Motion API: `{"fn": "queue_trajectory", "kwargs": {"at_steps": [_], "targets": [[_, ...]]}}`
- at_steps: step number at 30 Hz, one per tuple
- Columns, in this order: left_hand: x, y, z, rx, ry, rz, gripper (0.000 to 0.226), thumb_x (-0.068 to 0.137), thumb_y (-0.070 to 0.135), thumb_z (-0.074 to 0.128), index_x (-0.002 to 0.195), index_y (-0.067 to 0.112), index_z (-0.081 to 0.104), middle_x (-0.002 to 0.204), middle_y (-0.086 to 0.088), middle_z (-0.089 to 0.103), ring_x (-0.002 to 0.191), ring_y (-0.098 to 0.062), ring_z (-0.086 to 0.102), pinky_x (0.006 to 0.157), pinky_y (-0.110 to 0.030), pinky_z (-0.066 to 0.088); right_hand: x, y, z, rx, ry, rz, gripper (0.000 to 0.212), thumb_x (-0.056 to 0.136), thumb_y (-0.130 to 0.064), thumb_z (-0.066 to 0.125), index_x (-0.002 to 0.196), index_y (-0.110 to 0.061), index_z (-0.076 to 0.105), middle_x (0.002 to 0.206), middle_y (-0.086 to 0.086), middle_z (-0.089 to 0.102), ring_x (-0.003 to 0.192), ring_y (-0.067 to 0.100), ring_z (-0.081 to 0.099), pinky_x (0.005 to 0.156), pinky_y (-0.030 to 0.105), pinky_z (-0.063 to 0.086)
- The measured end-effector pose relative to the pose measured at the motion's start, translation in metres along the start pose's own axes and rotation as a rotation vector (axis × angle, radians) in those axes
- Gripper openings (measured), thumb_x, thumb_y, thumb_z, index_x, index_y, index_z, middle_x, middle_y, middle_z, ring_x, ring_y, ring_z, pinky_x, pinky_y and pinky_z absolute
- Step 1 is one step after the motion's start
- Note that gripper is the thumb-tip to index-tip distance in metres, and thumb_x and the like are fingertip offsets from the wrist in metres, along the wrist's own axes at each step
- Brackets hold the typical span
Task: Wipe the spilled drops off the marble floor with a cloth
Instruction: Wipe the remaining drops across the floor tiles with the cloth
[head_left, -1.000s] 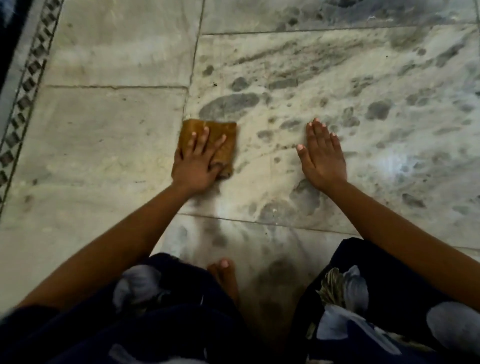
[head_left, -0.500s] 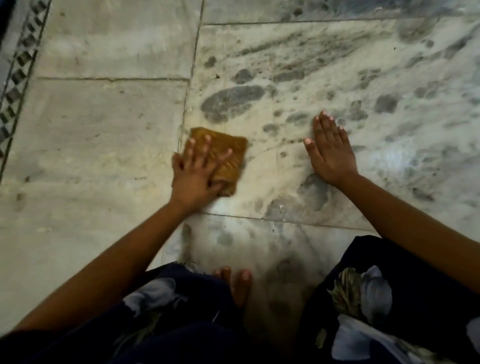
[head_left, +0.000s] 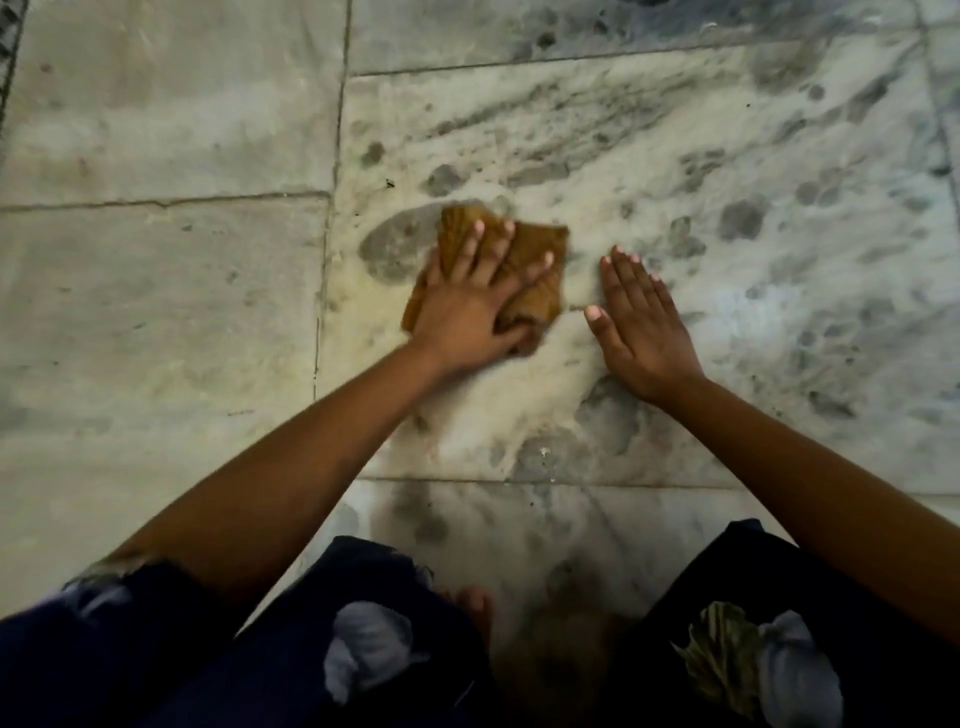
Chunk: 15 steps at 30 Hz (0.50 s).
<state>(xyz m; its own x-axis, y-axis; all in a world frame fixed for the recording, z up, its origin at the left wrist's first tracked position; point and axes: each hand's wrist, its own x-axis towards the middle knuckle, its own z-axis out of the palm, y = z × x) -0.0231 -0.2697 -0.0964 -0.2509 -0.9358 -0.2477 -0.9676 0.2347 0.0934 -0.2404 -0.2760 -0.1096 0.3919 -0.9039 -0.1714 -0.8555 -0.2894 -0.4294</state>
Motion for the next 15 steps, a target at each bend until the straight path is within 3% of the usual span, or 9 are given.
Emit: {"fn": "queue_trajectory", "kwargs": {"at_steps": [3,7,9,11,15], "targets": [[-0.056,-0.017,0.018,0.046,0.039,0.143,0.076,0.077,0.073,0.029,0.144,0.049,0.004,0.159,-0.004,0.004,0.145,-0.035,0.001,0.109,-0.062,0.009,-0.007,0.006,-0.004,-0.041,0.033,0.034,0.079,0.086,-0.057,0.001,0.15,-0.012,0.006,0.159,0.005,0.0,0.145,0.014,-0.004,0.114,0.028,-0.01],[-0.041,-0.077,0.008,-0.02,0.085,-0.154,0.074,0.076,0.074,0.024,0.144,0.047,0.016,0.159,-0.005,0.007,0.144,-0.038,0.001,0.108,-0.063,0.013,-0.023,0.021,-0.006,-0.138,0.065,0.127,0.075,0.088,-0.056,0.001,0.15,-0.013,0.002,0.158,0.006,-0.005,0.145,0.018,-0.007,0.116,0.035,-0.009],[0.0,-0.095,-0.007,-0.066,0.102,-0.322,0.067,0.083,0.066,0.031,0.145,0.047,0.016,0.16,-0.002,0.005,0.145,-0.036,-0.002,0.109,-0.061,0.013,-0.03,0.029,-0.007,-0.16,0.069,0.179,0.073,0.089,-0.055,0.002,0.15,-0.015,0.002,0.158,0.007,-0.006,0.145,0.019,-0.008,0.116,0.037,-0.008],[0.048,-0.091,-0.024,-0.103,0.098,-0.381,0.062,0.09,0.059,0.038,0.146,0.045,0.015,0.16,-0.001,0.004,0.145,-0.035,-0.003,0.11,-0.059,0.011,-0.035,0.037,-0.009,-0.146,0.071,0.195,0.072,0.089,-0.054,0.005,0.151,-0.018,0.004,0.159,0.006,-0.003,0.145,0.02,-0.006,0.117,0.038,-0.006],[0.098,-0.038,-0.032,-0.118,0.094,-0.18,0.057,0.093,0.04,0.044,0.146,0.035,0.023,0.159,-0.005,0.008,0.146,-0.028,0.004,0.112,-0.056,0.015,-0.038,0.045,-0.012,-0.062,0.057,0.173,0.071,0.087,-0.055,0.004,0.151,-0.022,0.006,0.159,0.003,-0.002,0.145,0.017,-0.005,0.116,0.034,-0.007]]}}
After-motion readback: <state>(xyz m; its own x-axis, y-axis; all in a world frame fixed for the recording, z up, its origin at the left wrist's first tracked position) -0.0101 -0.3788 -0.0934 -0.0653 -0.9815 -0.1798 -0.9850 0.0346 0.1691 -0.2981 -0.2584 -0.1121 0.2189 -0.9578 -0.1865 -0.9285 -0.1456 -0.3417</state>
